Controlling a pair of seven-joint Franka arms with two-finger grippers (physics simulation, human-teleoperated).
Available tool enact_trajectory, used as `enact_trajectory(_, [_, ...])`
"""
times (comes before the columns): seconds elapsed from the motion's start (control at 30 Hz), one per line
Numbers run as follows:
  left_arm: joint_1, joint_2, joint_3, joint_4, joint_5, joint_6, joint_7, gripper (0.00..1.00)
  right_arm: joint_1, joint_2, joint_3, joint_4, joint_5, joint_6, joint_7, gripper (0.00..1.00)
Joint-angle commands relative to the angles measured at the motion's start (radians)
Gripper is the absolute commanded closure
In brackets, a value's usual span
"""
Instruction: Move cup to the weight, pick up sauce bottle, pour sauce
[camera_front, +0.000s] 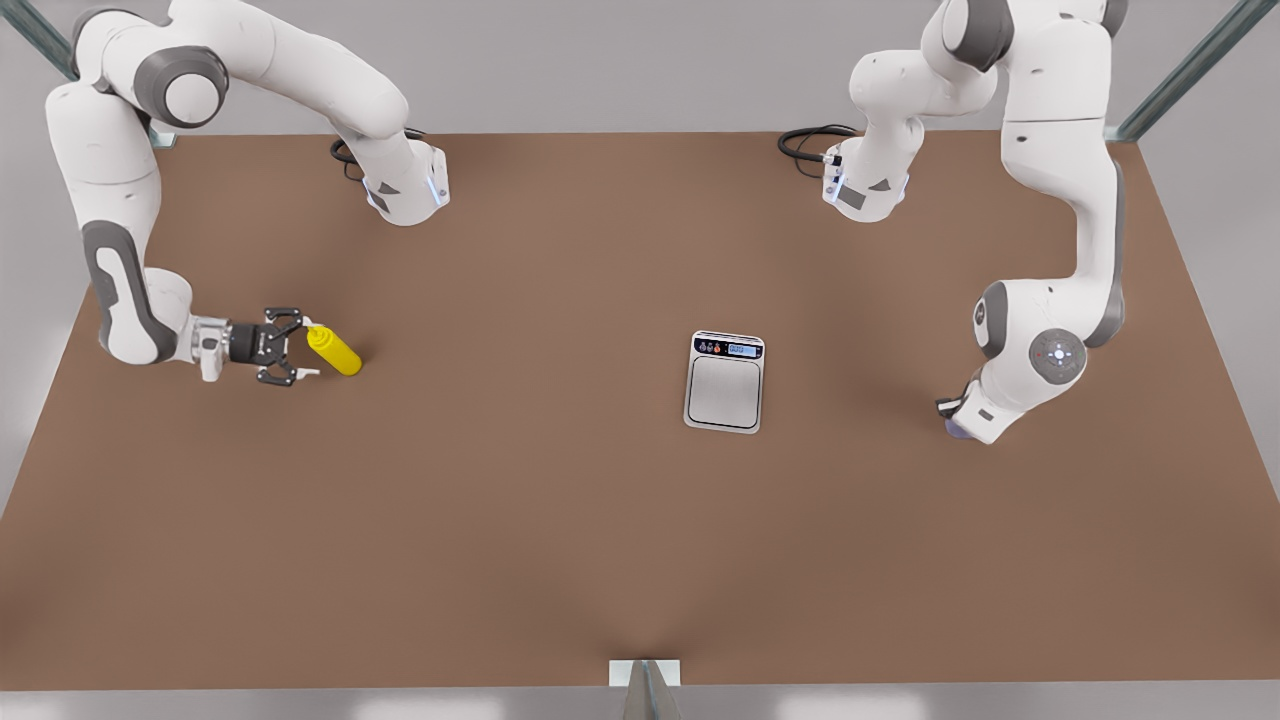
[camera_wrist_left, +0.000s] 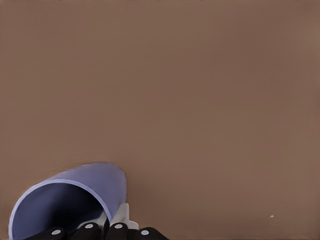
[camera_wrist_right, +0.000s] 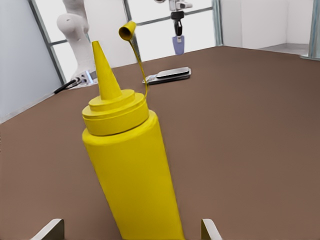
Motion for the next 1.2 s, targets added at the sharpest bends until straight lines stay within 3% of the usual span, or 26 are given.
enact_trajectory(0.0, [-0.009,0.0,0.0,0.002,-0.165,-0.001,0.003,0.79,0.005,0.005,0.0,0.0,0.0,0.0,0.0,0.0])
enact_trajectory(0.4, [-0.293,0.021,0.0,0.068,-0.17,-0.008,-0.362,0.79,0.042,0.067,0.002,0.037,0.003,0.009,-0.066,0.0])
enact_trajectory(0.7, [-0.452,0.125,-0.068,0.231,-0.197,-0.019,-0.635,0.79,0.054,0.077,0.005,0.038,0.003,0.003,-0.074,0.0])
enact_trajectory(0.73, [-0.466,0.125,-0.068,0.231,-0.197,-0.019,-0.66,0.79,0.054,0.077,0.005,0.038,0.003,0.0,-0.074,0.06])
enact_trajectory(1.03, [-0.556,0.113,-0.069,0.224,-0.197,-0.073,-0.756,0.79,0.064,0.093,0.014,0.038,0.003,0.0,-0.074,0.07])
enact_trajectory(1.1, [-0.572,0.125,-0.069,0.235,-0.199,-0.056,-0.784,0.79,0.064,0.093,0.015,0.038,0.003,0.0,-0.072,0.25])
enact_trajectory(1.17, [-0.584,0.17,-0.069,0.283,-0.197,-0.048,-0.844,0.79,0.064,0.093,0.017,0.038,0.003,0.002,-0.071,0.36])
